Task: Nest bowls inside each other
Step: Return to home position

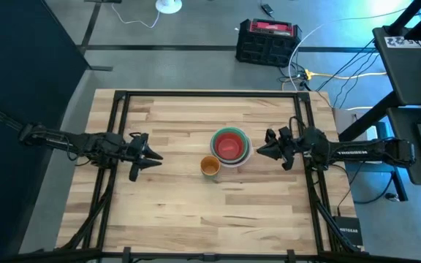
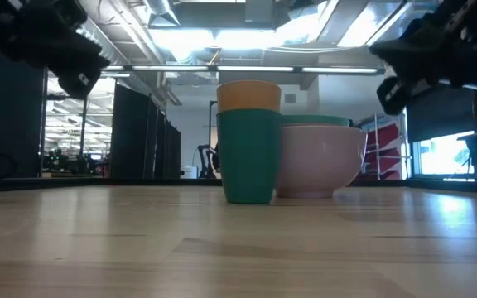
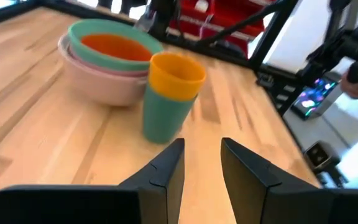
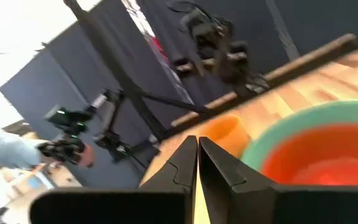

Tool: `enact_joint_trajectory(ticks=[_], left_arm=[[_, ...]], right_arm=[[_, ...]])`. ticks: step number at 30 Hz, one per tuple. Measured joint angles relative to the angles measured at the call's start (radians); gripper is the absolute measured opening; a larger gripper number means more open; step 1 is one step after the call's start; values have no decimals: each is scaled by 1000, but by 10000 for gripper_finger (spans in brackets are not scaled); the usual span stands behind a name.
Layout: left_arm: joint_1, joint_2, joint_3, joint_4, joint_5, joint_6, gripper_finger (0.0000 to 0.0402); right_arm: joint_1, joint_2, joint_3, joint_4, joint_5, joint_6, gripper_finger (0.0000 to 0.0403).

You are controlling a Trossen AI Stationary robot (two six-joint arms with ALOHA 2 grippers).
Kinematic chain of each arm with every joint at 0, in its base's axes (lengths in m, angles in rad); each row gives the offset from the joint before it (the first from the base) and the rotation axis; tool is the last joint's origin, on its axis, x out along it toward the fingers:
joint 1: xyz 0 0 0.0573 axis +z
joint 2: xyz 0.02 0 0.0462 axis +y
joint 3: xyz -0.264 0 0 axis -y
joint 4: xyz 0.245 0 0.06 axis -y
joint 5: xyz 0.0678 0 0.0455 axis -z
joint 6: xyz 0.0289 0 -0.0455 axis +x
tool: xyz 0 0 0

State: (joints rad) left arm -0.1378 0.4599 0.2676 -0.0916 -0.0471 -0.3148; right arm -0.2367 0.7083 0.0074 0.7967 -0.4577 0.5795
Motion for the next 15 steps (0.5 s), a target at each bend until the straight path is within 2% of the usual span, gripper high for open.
enact_joint_trajectory(ticks=[3,15], left_arm=[[9,-1,-11,-2,3,6,88],[60,-11,-185,186,61,-55,88]], right_arm=[[0,-8,0,-34,23,-23,0],[0,-33,0,-185,111,-105,0]])
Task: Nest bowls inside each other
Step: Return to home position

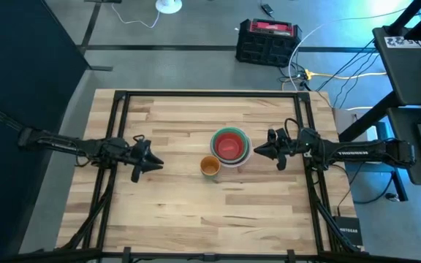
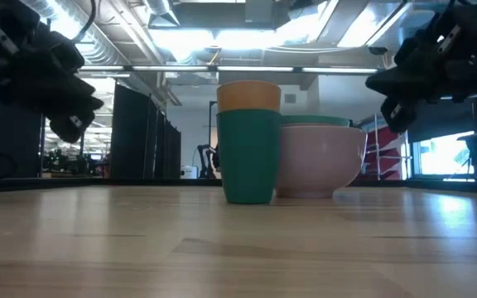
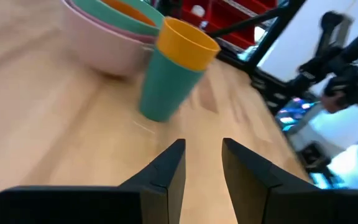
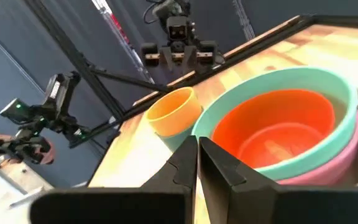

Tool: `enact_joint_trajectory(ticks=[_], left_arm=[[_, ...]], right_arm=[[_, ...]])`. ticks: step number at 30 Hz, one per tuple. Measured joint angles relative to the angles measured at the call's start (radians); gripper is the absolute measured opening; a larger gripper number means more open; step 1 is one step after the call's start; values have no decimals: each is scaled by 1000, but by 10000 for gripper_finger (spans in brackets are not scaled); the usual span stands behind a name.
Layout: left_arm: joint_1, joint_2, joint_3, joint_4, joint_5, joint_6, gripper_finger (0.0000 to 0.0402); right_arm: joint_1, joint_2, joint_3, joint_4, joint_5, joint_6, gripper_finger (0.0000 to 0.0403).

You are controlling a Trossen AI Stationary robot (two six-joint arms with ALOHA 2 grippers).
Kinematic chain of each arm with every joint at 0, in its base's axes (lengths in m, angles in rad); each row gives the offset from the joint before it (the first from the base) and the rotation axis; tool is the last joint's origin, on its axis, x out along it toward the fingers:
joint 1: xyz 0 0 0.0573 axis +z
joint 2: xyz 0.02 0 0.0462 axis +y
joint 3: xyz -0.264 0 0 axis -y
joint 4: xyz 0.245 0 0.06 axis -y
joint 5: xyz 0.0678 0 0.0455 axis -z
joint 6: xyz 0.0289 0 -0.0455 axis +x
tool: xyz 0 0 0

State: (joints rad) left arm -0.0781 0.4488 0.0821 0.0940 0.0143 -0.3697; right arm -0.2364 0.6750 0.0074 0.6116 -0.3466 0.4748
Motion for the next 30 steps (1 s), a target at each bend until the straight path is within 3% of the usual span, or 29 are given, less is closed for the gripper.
enact_joint_trajectory(ticks=[5,17,30], left_arm=[[21,-4,-72,78,24,-25,89],[22,-4,-73,-38,22,57,89],[22,-4,-73,-68,20,38,89]], right_arm=[[0,-11,0,-62,37,-34,0],[0,-15,0,-168,177,-64,0],[0,-15,0,-173,180,-63,0]])
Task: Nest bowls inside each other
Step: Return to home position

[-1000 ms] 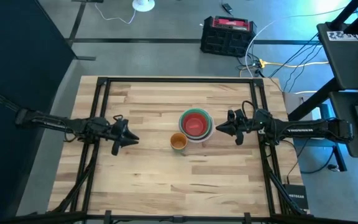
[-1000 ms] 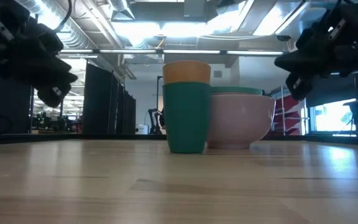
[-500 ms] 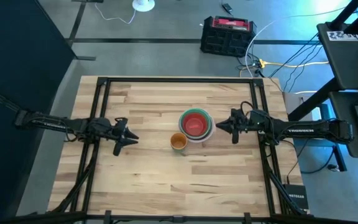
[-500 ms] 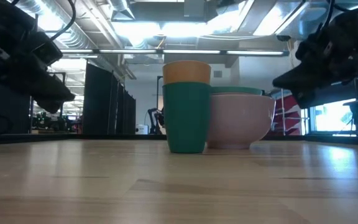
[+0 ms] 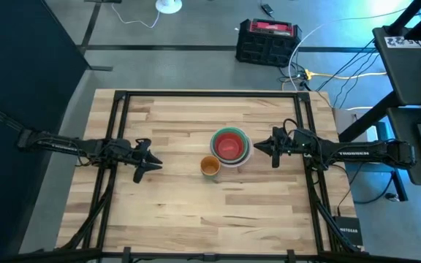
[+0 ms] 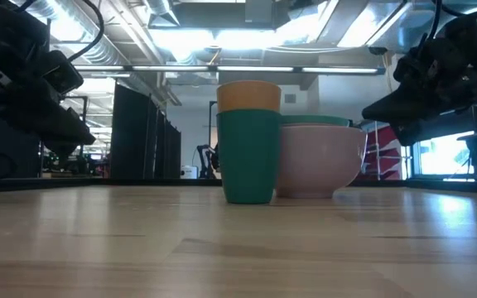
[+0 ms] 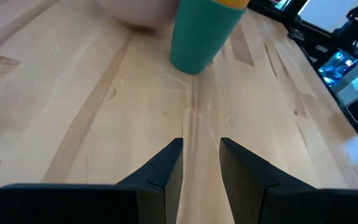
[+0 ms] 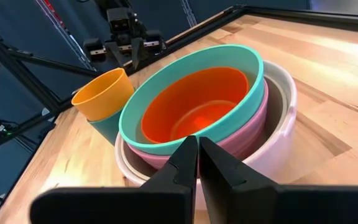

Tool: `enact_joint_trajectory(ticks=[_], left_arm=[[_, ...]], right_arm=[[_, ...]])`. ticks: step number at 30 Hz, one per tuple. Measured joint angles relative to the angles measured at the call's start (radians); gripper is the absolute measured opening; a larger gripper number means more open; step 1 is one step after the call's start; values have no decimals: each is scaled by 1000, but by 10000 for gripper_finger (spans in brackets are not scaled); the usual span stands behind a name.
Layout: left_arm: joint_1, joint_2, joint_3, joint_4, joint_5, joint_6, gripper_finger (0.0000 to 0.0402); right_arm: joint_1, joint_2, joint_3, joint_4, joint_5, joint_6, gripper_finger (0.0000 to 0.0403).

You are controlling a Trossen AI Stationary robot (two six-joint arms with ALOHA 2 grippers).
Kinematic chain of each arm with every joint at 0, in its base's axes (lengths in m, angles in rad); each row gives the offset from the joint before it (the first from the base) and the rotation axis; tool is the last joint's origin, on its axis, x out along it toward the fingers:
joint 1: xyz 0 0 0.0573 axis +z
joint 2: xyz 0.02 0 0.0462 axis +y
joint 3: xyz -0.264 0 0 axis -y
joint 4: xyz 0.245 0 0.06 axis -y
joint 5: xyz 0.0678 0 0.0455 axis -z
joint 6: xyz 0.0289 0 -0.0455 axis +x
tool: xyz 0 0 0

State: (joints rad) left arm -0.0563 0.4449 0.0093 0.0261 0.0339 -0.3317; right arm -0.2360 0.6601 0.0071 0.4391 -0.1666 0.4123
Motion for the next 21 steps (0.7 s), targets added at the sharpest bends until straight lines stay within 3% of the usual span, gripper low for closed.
enact_joint_trajectory(ticks=[11,21], left_arm=[[-10,0,0,-12,-1,-9,89],[-39,-100,0,-14,-1,-9,88]], right_arm=[[0,-23,0,-15,0,1,0],[0,-208,0,-134,0,1,0]])
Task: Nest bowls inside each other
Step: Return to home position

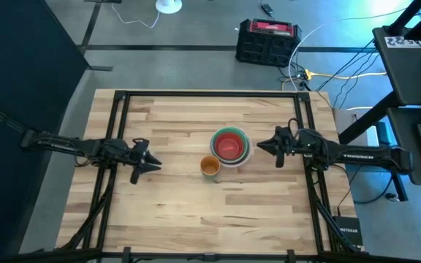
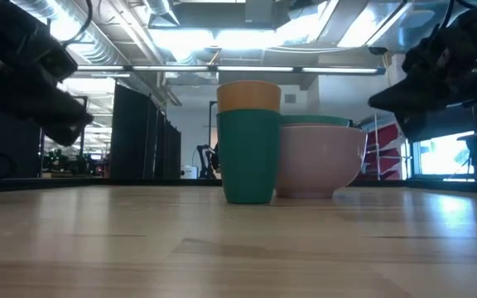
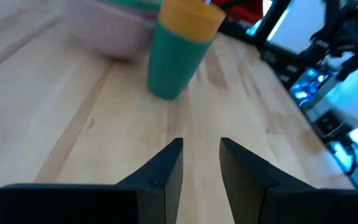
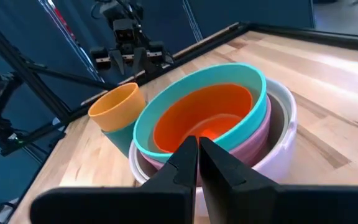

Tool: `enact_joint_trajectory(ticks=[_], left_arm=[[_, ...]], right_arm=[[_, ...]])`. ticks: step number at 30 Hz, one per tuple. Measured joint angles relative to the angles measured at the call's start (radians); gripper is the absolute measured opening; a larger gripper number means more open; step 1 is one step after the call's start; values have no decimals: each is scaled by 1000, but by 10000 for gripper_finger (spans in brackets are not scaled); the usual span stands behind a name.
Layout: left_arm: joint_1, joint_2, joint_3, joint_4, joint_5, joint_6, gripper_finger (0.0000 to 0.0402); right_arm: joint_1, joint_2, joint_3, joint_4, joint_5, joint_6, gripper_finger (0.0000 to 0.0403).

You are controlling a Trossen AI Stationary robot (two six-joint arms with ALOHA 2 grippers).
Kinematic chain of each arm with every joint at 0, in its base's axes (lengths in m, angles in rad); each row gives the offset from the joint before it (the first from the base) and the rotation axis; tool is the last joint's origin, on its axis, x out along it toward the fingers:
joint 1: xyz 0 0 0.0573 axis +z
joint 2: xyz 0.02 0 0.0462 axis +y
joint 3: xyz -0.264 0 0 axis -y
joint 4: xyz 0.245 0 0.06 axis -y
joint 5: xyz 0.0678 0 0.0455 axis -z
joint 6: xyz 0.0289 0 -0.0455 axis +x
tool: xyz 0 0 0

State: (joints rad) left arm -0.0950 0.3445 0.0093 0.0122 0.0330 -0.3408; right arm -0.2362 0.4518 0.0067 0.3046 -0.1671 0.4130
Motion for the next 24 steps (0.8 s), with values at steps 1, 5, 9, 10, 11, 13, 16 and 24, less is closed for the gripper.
enact_joint_trajectory(ticks=[1,5,9,10,11,13,16,24], left_arm=[[0,-8,0,0,0,0,88],[-1,-42,0,0,0,0,88],[-2,-75,0,0,0,0,88],[-3,-83,0,0,0,0,88],[-3,-91,0,0,0,0,88],[-3,-108,0,-1,0,0,88],[-4,-116,0,-1,0,0,88],[-4,-116,0,-1,0,0,88]], right_arm=[[0,-15,0,-6,0,0,0],[0,-74,0,-28,0,0,0],[0,-134,0,-50,0,0,0],[0,-149,0,-56,0,0,0],[0,-164,0,-61,0,0,0],[0,-193,0,-73,-1,0,0],[0,-234,0,-78,-1,0,0],[0,-266,0,-79,-1,0,0]])
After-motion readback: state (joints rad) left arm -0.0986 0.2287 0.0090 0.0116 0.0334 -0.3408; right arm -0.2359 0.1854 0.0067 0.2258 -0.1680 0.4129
